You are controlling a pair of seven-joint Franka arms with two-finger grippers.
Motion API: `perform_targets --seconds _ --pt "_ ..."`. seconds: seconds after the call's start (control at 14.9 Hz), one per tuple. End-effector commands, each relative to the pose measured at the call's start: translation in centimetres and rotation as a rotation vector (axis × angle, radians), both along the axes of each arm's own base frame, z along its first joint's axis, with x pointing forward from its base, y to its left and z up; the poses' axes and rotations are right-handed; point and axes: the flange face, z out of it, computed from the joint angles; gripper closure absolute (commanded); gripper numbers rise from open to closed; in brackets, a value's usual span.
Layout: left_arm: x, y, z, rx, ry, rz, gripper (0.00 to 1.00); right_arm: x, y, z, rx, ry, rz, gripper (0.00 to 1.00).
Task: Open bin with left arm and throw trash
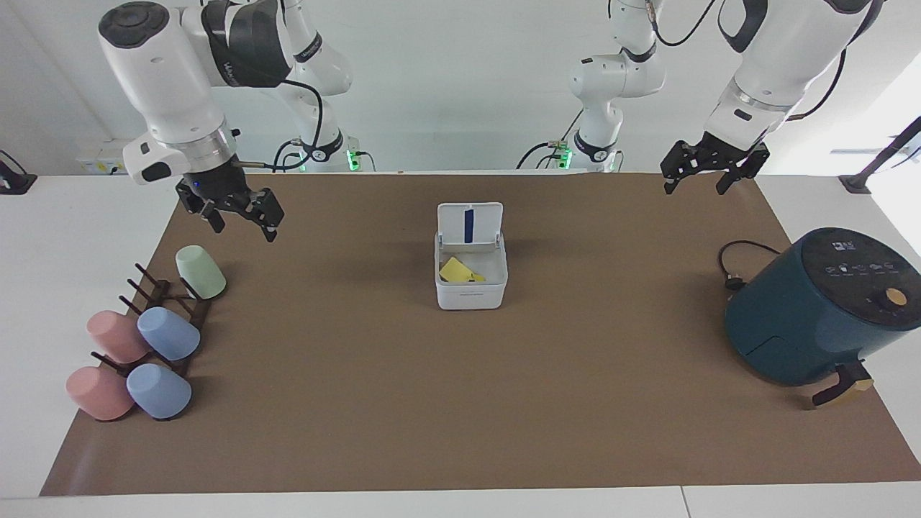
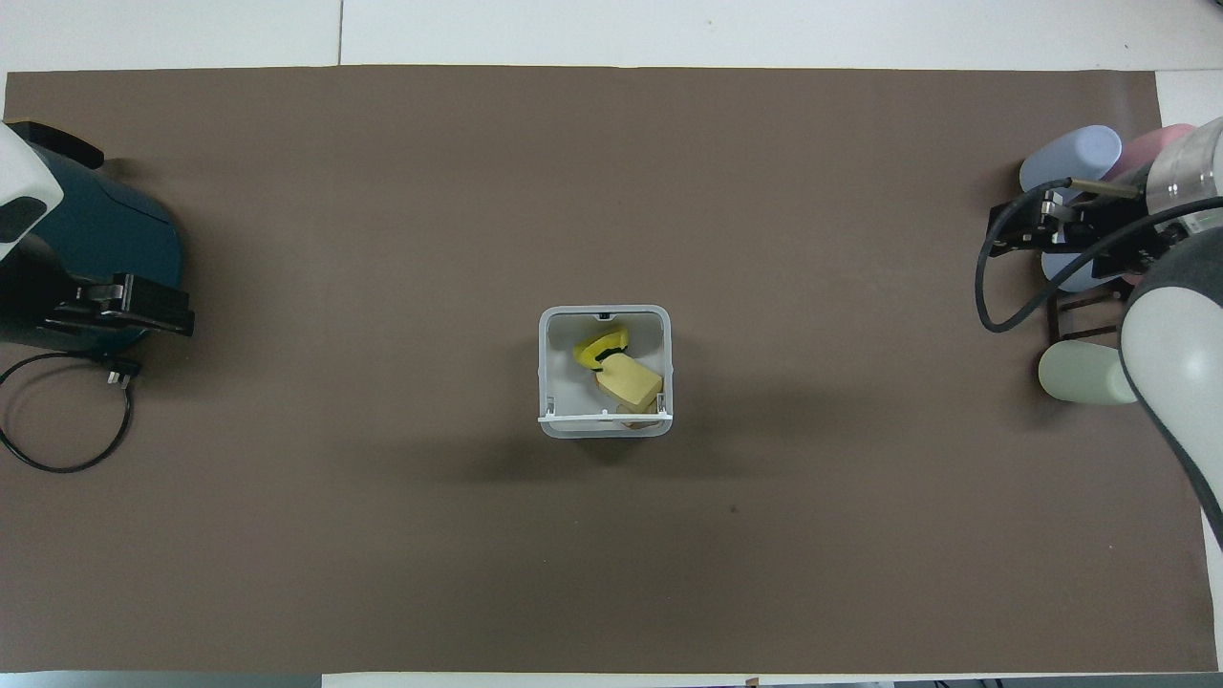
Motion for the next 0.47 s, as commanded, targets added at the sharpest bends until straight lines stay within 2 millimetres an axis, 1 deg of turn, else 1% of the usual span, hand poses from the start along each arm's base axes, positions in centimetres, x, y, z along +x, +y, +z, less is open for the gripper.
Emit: perform_targets --seconds 0.0,0.07,0.4 --pt "-0.53 -0.14 0.26 0.021 -0.009 -0.017 0.0 -1.41 -1.64 1.03 -0.014 0.029 0.077 0.0" --pt "-0.53 -0.06 0.12 0.021 -0.006 -0.019 0.0 -1.46 -2.24 1.05 -0.015 0.029 0.092 0.0" --pt "-0.53 -0.06 0.12 0.021 -0.006 -0.011 0.0 -2.01 -2.24 0.64 -0.014 0.057 0.095 0.0"
